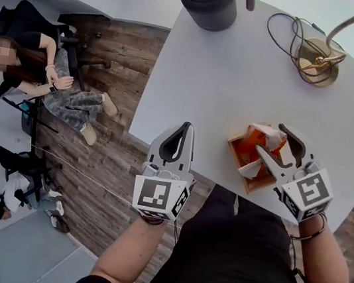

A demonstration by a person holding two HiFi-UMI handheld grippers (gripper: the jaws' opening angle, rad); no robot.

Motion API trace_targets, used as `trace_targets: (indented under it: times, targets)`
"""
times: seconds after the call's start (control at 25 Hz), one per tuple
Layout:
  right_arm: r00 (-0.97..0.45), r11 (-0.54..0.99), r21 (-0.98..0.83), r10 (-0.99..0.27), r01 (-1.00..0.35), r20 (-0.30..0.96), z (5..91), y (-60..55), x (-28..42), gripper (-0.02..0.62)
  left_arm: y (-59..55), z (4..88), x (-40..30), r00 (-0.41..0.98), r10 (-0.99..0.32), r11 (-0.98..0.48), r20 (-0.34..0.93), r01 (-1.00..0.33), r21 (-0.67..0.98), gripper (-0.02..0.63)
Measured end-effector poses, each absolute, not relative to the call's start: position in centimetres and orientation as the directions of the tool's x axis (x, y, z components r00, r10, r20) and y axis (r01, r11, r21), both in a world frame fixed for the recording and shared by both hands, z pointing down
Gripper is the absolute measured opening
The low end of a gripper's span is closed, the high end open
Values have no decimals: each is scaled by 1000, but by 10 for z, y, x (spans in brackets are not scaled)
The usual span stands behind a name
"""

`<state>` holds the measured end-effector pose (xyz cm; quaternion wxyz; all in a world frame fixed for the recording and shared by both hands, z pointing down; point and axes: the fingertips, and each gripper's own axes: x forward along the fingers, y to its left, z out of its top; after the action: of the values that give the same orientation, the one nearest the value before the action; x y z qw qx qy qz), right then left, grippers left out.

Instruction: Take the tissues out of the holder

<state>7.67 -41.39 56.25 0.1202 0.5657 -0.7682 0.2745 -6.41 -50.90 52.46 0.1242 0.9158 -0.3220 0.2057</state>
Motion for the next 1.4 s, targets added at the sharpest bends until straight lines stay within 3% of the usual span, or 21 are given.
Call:
trace_targets:
  times: [0.16,0.32,0.76,1.4]
  targets:
    - [-313,184,-287,-801,-940,510,566,-413,80,197,-506,526,-61,717,-527,-769,457,-631,103,5]
    - [-302,173,-282,-800,-944,518,567,-411,81,126,-505,527,-61,719,-523,-772,457,-627,103,5]
    - [-316,178,-311,-818,-934,480,549,-416,75,64,-502,519,-64,726,-524,-778,446,-621,97,5]
    - [-276,177,-245,-839,-953,469,535,-401,80,34,-495,503,-68,736,-537,-782,413,-617,84,5]
